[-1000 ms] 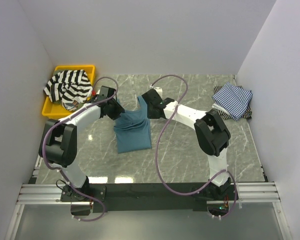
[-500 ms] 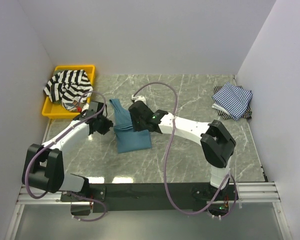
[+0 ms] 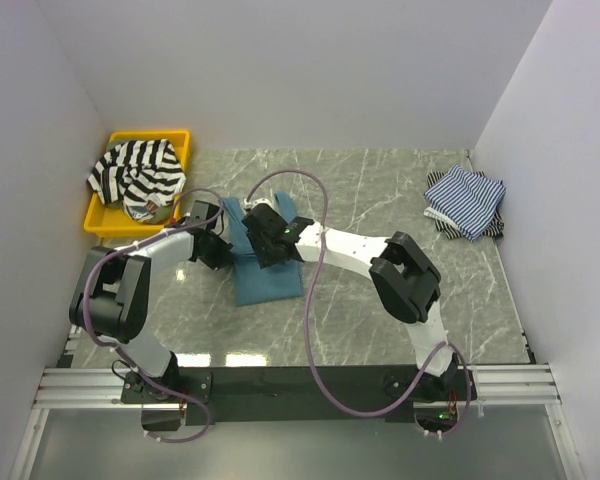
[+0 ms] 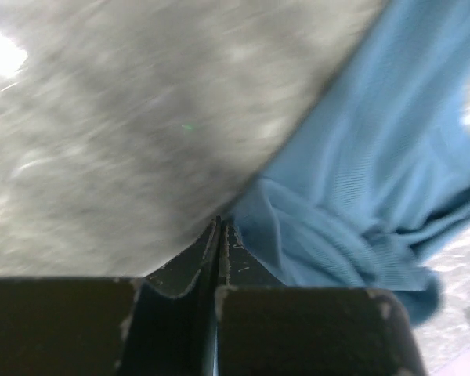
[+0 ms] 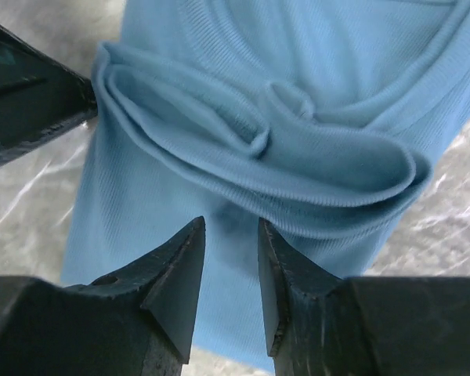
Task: Fold and stack the tank tops
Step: Fold the tank top
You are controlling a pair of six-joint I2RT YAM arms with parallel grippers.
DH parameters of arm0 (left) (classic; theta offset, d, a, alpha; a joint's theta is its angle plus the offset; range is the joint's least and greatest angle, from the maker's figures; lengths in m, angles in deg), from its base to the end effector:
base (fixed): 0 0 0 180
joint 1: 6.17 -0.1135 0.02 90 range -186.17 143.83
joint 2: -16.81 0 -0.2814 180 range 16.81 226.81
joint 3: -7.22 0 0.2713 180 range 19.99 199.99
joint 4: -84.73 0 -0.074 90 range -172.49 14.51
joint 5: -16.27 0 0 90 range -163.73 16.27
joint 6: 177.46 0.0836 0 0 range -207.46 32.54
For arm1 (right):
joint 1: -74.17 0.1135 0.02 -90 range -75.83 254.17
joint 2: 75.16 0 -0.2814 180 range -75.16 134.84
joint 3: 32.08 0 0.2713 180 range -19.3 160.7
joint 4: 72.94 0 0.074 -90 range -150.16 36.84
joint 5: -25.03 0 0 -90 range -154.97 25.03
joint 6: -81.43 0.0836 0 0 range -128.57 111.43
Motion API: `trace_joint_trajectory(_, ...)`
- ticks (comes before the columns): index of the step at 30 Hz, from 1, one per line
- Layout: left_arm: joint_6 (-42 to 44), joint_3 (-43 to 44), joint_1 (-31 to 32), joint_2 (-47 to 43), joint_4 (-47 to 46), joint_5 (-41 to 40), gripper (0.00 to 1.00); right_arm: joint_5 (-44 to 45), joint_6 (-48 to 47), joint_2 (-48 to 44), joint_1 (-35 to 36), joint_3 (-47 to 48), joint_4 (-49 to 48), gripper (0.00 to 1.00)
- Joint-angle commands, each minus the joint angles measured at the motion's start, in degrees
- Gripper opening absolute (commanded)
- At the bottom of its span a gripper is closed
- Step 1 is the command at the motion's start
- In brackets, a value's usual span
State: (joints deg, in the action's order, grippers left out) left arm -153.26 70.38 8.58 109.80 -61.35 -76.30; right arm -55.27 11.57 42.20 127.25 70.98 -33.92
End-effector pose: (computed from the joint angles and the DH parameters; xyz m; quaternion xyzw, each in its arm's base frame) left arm 0.3295 -0.0829 0.1183 -0.4241 0.8764 -0.1301 0.1873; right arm 0.3150 0.3958 0.1710 -0.2426 0.9145 0.1226 0.2995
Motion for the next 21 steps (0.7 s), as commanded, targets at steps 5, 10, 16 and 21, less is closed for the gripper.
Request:
trace_joint_trajectory(5,1.29,8.40,0.02,2.89,-2.69,2.13,0.07,1.47,1.04,2.17,-4.56,4.64,0.83,0.41)
trace_joint_trajectory(10,2.17,11.22,0.02,6.15,-2.25,2.83,0.07,2.17,2.45,4.45,-7.72,7.28,1.80,0.42)
trace_joint_trajectory(16,2.87,11.48,0.02,5.36,-2.34,2.74,0.13,1.03,4.11,7.18,-10.27,7.37,2.06,0.42)
trace_joint_trajectory(21,4.19,14.38,-0.15,3.60,-2.34,1.09,0.24,0.33,5.35,6.22,-11.68,2.89,-0.05,0.42)
